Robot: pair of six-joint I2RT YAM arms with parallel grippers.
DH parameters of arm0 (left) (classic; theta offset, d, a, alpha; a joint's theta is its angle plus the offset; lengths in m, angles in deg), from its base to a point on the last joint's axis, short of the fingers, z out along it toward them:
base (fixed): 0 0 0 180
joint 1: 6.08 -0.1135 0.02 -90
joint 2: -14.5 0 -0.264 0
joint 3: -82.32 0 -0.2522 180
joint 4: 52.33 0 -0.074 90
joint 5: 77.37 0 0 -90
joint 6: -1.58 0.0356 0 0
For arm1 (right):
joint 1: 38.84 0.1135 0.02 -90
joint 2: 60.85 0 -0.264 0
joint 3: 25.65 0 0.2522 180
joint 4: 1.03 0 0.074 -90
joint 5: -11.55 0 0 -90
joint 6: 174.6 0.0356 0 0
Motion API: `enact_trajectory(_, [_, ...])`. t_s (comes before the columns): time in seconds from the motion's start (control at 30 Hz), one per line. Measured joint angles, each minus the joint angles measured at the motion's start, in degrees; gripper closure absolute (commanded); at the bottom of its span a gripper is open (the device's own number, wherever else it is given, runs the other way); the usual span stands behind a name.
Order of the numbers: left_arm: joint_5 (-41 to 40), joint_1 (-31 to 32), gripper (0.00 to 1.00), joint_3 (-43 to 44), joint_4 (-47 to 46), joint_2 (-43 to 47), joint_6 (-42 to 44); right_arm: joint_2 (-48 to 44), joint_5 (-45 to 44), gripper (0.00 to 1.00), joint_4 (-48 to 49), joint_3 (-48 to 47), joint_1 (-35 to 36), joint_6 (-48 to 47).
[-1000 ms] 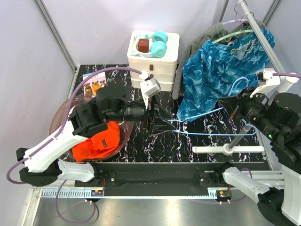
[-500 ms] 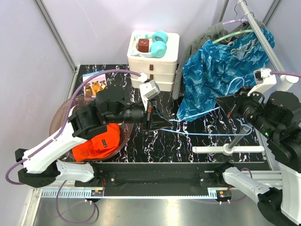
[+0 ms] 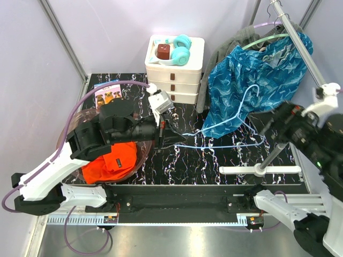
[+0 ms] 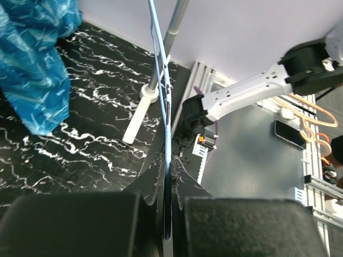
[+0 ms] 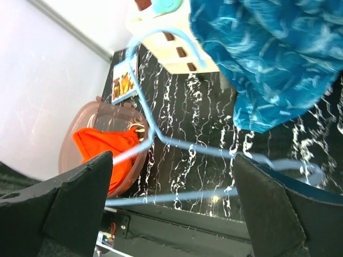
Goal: Remove the shorts from the hanger
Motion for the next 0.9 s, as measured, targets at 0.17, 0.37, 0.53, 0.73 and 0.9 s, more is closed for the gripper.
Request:
enact_trajectory(0.17, [-1.2,0.0,1.00,-0.3,-1.0,1.0,1.0,-6.7,-3.2,0.13,-4.2,-0.9,0.0,3.6])
enact_trajectory(0.37, [-2.1,0.0,1.00,0.8,-3.9,-0.4,2.3,-13.5,-4.2,0.63,-5.3,-1.3,0.0,9.8])
enact_trajectory(0.53, [-3.1,0.0,1.00,4.2,-7.6,-5.2,3.3,-15.9,-4.6,0.90,-5.7,-0.2,0.0,13.4])
enact_trajectory(0.73, [-3.9,0.6,1.00,12.7,-10.3,-13.3,5.0,-17.2,-3.3,1.00,-6.6,-0.2,0.0,15.5])
enact_trajectory(0.9, [-3.9,2.6,1.00,18.3,-11.8,-19.1,8.0,-17.2,-2.5,1.00,-6.6,-1.4,0.0,15.8])
